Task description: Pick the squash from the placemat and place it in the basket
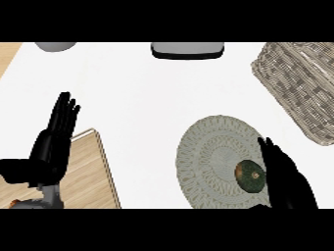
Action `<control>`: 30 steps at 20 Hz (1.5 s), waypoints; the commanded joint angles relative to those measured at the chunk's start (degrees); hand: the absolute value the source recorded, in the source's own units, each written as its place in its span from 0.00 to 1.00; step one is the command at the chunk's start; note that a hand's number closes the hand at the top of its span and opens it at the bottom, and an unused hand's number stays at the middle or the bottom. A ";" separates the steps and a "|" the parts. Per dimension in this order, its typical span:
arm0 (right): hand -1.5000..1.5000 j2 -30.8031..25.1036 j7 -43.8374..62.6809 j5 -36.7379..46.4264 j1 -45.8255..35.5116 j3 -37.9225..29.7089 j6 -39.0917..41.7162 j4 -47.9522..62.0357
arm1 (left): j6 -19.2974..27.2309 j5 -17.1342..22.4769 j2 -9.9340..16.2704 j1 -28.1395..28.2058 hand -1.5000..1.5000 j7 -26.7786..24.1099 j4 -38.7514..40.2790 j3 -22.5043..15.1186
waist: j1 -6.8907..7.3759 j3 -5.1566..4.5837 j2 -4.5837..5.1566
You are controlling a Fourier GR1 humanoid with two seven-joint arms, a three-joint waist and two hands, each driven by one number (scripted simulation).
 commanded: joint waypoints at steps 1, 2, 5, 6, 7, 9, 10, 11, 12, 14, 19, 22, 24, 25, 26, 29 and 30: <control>0.00 1.30 -1.78 0.69 -1.54 -0.59 -1.62 5.01 | 0.37 -1.97 -2.63 4.45 0.50 -3.15 -0.73 -2.11 | 0.13 -0.01 -0.01; 0.00 -0.05 -3.66 -0.66 0.23 -1.99 -1.46 4.00 | -2.56 0.89 0.26 -1.83 0.50 0.12 1.74 2.25 | -0.05 -0.01 0.01; 0.00 2.24 -5.84 1.72 0.87 0.41 -6.82 9.62 | -1.02 -0.22 -0.05 -4.64 0.50 3.13 1.35 2.43 | -0.06 0.01 0.02; 0.00 -1.27 -5.40 -1.64 3.23 -2.49 -0.96 1.93 | -2.47 -0.80 -1.22 -1.91 0.50 -4.22 7.08 2.25 | -0.19 -0.02 0.01; 0.00 1.96 -3.64 1.13 -0.12 -0.43 -2.33 5.55 | -3.62 0.86 -0.14 1.97 0.50 -1.07 0.00 2.85 | 0.09 -0.01 -0.02; 0.00 3.36 -4.93 1.49 -2.22 -0.72 -4.24 9.74 | -1.70 -1.77 -1.85 -0.75 0.50 -0.04 0.76 1.07 | 0.09 0.00 0.00; 0.00 2.11 -3.69 0.58 0.37 -0.89 -1.53 4.71 | 0.53 -3.74 -3.05 -5.00 0.50 2.12 3.72 0.50 | -0.12 -0.01 0.00; 0.00 1.90 -5.23 0.22 -1.15 -2.40 -1.70 7.41 | -1.53 -2.32 -2.48 -0.38 0.50 0.28 -0.16 1.01 | 0.05 -0.01 -0.01; 0.00 3.89 -2.37 2.81 0.37 1.00 -2.68 5.23 | -1.65 -1.56 -2.03 -2.01 0.50 0.62 1.93 2.80 | -0.02 -0.01 -0.01; 0.00 0.17 -9.51 0.06 4.03 -2.70 -6.76 8.94 | -1.04 -2.87 -2.50 2.08 0.50 2.05 -4.30 0.26 | 0.01 0.00 -0.05; 0.00 3.04 -7.36 0.23 -1.60 -3.86 -4.01 11.60 | -1.34 -3.67 -4.01 0.02 0.50 -0.94 0.49 1.30 | 0.00 -0.01 0.00; 0.00 1.07 -10.17 0.61 4.41 -3.54 -7.25 8.82 | -4.83 -0.19 -2.14 -0.28 0.50 -1.31 2.07 4.33 | -0.14 -0.02 -0.01; 1.00 1.62 -12.39 -2.05 -4.98 -7.83 -5.16 18.18 | -3.05 -3.35 -3.78 3.91 0.50 0.89 -4.50 0.03 | 0.20 0.00 0.00; 1.00 2.76 -11.77 -0.23 -2.67 -4.08 -5.22 18.20 | -3.44 -1.77 -2.22 -0.59 0.50 1.94 -1.72 3.45 | 0.07 -0.01 0.02; 1.00 2.70 -8.95 0.29 -1.60 -2.51 -1.60 13.02 | -2.26 -3.53 -3.97 1.31 0.50 0.91 -1.43 1.40 | 0.01 -0.02 -0.01; 1.00 1.33 -14.64 3.15 -4.99 -2.22 -5.79 21.80 | -2.95 -2.56 -3.15 -0.52 0.50 1.86 -0.41 2.84 | 0.10 0.00 0.04; 1.00 1.80 -15.44 3.93 -4.48 -1.31 -7.19 23.31 | -2.21 -3.92 -4.40 -0.38 0.50 -0.63 1.00 1.68 | 0.08 0.00 0.04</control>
